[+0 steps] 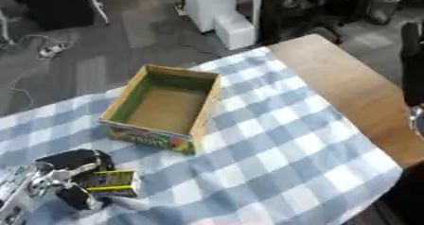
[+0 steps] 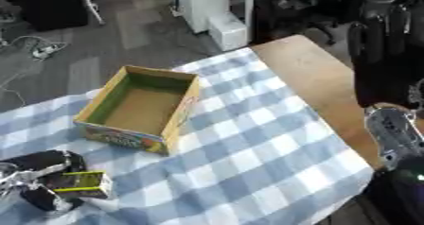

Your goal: Pick up objects on the table and place them in the box.

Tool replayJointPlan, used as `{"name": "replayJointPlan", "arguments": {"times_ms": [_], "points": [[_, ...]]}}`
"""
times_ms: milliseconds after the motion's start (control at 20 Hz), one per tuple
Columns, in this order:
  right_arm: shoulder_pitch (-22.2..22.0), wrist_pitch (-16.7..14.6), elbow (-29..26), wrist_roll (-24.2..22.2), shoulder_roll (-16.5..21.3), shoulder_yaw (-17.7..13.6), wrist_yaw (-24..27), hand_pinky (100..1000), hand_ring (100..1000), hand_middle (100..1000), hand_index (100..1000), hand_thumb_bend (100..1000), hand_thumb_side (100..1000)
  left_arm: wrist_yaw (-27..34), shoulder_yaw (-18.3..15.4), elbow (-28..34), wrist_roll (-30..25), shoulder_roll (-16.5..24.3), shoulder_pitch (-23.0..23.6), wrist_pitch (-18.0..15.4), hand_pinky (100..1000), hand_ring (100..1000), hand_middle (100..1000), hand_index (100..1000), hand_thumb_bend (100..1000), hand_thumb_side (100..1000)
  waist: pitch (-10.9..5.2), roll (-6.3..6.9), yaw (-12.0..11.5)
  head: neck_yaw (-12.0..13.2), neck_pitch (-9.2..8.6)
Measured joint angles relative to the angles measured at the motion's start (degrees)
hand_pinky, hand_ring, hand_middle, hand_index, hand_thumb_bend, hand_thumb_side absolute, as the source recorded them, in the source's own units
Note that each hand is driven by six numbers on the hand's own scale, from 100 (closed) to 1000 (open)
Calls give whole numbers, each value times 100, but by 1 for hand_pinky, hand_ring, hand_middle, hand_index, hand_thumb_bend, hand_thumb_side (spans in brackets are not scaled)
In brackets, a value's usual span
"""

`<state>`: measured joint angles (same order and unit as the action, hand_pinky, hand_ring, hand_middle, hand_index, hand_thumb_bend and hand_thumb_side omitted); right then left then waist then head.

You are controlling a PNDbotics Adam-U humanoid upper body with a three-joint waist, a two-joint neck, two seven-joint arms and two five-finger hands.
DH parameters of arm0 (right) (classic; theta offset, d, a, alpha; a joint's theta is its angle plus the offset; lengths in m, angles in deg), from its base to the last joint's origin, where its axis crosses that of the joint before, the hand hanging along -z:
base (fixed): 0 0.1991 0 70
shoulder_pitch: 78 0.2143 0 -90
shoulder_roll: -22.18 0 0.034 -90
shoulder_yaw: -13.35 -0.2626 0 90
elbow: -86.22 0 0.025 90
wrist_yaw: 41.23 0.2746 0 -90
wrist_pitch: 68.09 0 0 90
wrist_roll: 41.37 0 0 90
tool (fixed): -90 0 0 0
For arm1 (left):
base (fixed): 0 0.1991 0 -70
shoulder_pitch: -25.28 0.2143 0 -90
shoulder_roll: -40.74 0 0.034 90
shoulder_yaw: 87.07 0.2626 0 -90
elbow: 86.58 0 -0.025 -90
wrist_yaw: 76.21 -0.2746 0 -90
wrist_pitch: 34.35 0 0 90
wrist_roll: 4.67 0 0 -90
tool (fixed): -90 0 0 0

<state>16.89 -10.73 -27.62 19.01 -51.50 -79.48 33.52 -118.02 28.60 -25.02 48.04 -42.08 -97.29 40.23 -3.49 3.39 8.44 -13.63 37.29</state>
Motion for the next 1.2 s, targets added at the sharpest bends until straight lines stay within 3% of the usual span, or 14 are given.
{"name": "replayJointPlan", "arguments": {"times_ms": [300, 400, 550, 700, 900, 1150, 1200], "points": [[0, 13, 0, 12, 0, -2, -15, 336, 279, 253, 420, 100, 859, 1003, 36, 335, -1165, 2, -20, 652, 464, 639, 729, 800, 1000, 296, 4, 0, 8, 0, 0], [0, 14, 0, 13, 0, -2, -16, 336, 279, 253, 420, 100, 859, 1190, 36, 395, -1316, 4, -22, 789, 452, 629, 723, 793, 1000, 301, 5, 0, 9, 0, 0], [0, 14, 0, 14, 0, -5, -16, 336, 280, 253, 419, 100, 859, 1212, 42, 474, -1269, 6, -21, 862, 361, 574, 680, 722, 991, 303, 18, 0, 12, 0, 0], [0, 14, 0, 15, 0, -7, -16, 336, 280, 254, 420, 100, 859, 863, 108, 573, -771, 9, -18, 651, 264, 513, 635, 655, 1000, 306, 25, 0, 23, 0, 0], [0, 14, 0, 17, 0, -23, -15, 336, 280, 254, 420, 100, 858, -87, 196, 629, 216, 28, 19, 70, 125, 422, 527, 546, 991, 320, 25, 0, 27, 0, 0], [1, 12, 0, 18, 0, -34, -11, 336, 280, 254, 420, 100, 856, -1161, 212, 644, 1759, 52, 85, -613, 100, 256, 369, 377, 790, 337, 26, -1, 27, -1, 0], [1, 12, 0, 19, 0, -34, -10, 336, 280, 254, 420, 100, 856, -1304, 210, 616, 2052, 51, 95, -711, 100, 237, 357, 374, 788, 330, 26, -1, 27, -1, 0]]}}
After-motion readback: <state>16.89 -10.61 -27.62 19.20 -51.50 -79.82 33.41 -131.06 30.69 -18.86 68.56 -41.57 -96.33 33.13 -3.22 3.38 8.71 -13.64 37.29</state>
